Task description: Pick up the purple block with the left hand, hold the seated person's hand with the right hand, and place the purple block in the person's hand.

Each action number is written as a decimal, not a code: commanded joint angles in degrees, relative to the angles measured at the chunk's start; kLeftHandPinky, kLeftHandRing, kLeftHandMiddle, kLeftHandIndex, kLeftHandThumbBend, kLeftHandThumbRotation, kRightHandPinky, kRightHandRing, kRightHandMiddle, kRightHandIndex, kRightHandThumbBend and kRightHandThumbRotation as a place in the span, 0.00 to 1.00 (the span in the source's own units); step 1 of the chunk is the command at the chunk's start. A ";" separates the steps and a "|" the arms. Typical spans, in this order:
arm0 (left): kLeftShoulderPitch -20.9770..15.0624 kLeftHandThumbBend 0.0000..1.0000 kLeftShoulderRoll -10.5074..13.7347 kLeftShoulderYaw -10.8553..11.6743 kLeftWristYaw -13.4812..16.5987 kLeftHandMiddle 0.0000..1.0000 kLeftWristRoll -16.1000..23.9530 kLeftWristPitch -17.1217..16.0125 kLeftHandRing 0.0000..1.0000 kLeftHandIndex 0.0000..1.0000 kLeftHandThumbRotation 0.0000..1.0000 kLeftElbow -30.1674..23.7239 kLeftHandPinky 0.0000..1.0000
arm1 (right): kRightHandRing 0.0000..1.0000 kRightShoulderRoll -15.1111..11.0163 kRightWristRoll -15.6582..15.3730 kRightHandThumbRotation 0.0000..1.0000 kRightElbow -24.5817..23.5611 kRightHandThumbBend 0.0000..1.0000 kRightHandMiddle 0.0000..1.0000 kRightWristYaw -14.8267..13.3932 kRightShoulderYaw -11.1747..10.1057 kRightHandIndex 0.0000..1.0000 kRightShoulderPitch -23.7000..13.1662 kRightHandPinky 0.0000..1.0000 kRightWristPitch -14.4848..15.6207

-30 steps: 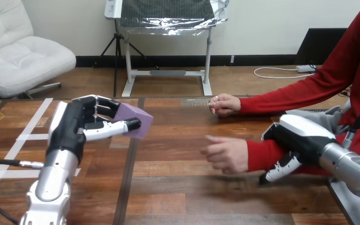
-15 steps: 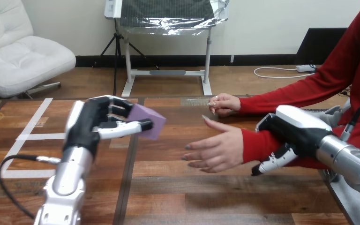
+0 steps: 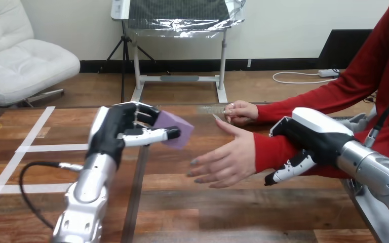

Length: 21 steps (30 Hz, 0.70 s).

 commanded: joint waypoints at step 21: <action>-10.03 0.60 -3.00 -0.22 0.83 0.43 -0.17 -2.09 0.40 0.43 0.00 7.27 0.36 | 0.26 1.86 2.28 0.20 -9.50 0.89 0.31 -0.02 -2.50 0.32 -1.11 0.24 0.66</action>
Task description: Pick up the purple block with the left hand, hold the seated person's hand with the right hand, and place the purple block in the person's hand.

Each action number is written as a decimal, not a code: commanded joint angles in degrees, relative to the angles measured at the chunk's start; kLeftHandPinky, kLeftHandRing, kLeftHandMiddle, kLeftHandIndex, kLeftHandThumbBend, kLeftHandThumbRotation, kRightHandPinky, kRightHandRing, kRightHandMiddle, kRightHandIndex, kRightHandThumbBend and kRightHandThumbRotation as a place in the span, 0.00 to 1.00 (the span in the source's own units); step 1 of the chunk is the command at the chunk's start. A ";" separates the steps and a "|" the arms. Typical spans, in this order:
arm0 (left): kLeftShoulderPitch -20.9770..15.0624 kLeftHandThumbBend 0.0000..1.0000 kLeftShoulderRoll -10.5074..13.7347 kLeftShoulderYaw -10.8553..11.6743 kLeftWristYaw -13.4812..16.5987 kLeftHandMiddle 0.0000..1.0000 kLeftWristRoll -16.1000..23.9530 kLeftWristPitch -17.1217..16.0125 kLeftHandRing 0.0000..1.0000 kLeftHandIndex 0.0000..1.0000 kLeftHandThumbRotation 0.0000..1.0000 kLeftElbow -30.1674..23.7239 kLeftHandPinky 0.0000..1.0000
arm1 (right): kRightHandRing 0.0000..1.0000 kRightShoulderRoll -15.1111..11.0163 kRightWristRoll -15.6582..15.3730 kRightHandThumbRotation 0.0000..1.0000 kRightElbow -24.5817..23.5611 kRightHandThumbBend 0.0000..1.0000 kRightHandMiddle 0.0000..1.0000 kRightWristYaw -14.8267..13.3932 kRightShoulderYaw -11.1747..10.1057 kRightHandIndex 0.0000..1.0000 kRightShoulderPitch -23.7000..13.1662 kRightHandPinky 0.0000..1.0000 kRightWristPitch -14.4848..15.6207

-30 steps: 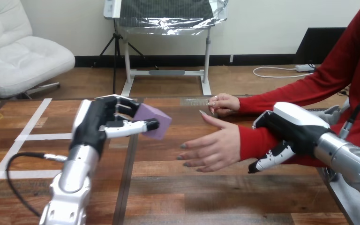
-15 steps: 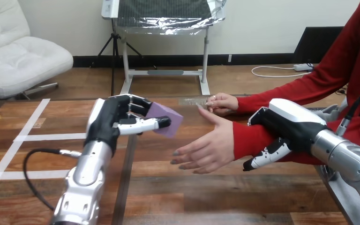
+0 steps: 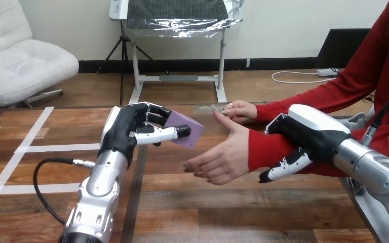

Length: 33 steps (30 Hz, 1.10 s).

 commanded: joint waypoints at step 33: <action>-9.98 0.64 -4.37 -0.37 -0.14 0.43 -0.19 -3.04 0.38 0.44 0.00 7.33 0.34 | 0.28 4.51 -0.62 0.26 -6.21 0.88 0.33 -1.03 -0.67 0.33 -5.33 0.24 -0.73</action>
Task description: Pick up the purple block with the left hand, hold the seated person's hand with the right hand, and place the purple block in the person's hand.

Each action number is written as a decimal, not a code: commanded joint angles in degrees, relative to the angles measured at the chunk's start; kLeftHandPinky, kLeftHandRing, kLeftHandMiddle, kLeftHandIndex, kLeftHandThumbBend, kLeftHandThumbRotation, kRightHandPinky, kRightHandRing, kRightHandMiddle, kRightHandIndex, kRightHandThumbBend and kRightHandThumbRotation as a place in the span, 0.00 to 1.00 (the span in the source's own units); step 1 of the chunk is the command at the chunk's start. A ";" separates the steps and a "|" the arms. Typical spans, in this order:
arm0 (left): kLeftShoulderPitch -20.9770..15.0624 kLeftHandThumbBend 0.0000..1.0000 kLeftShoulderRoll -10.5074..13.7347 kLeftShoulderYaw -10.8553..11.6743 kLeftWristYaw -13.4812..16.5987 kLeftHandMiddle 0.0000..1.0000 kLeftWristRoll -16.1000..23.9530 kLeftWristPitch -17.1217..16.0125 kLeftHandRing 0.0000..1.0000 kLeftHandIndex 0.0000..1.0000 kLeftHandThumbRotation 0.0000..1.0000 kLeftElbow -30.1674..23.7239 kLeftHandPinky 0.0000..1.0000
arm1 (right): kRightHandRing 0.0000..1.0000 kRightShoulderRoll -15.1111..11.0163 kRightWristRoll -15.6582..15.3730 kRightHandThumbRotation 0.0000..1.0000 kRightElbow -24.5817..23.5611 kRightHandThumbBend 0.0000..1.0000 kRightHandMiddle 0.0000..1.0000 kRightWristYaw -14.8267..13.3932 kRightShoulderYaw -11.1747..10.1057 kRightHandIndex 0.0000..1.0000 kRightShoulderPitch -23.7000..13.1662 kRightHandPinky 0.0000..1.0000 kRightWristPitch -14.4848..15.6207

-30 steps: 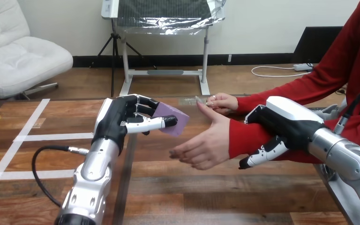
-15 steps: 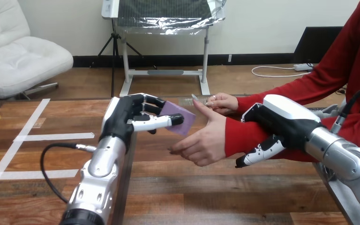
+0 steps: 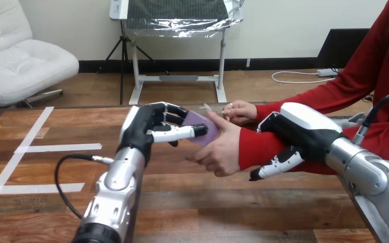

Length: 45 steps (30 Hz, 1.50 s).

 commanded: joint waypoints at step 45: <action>-5.78 0.65 -1.85 -1.78 -0.90 0.43 0.91 -3.24 0.40 0.43 0.00 2.37 0.36 | 0.27 5.34 0.40 0.26 -3.76 0.91 0.31 -0.08 -0.05 0.31 -7.90 0.23 -1.52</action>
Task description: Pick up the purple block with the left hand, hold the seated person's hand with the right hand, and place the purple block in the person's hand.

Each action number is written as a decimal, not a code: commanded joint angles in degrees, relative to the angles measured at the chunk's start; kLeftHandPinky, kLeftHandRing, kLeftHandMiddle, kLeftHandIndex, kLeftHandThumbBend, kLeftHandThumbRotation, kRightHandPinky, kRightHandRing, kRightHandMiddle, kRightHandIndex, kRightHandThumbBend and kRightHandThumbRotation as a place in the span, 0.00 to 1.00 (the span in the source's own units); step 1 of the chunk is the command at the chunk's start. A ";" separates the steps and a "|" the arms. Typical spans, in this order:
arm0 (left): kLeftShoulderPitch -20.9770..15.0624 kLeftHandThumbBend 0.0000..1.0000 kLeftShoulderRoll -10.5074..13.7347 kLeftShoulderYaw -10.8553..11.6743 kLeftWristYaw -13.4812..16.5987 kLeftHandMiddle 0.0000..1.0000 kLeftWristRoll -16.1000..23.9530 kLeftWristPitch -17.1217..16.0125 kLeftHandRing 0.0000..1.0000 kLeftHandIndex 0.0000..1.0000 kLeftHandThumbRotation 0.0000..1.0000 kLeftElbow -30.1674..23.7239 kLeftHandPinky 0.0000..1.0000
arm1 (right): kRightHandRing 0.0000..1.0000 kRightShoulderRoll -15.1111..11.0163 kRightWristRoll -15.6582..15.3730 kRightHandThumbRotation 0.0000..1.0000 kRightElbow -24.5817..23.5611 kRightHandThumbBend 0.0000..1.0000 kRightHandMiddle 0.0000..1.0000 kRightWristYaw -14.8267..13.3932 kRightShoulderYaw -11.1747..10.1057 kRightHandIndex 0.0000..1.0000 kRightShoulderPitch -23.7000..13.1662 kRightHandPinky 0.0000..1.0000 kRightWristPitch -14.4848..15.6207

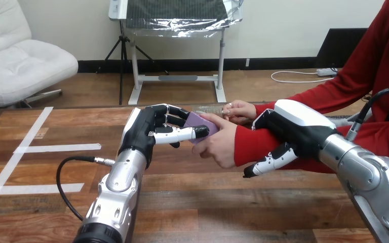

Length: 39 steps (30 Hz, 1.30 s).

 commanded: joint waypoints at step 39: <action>0.28 0.59 1.10 -2.42 -5.43 0.90 0.19 -1.15 0.88 0.89 0.62 -8.45 0.75 | 0.28 1.57 2.87 0.28 -3.47 0.90 0.33 1.36 -0.88 0.33 -4.22 0.25 -2.66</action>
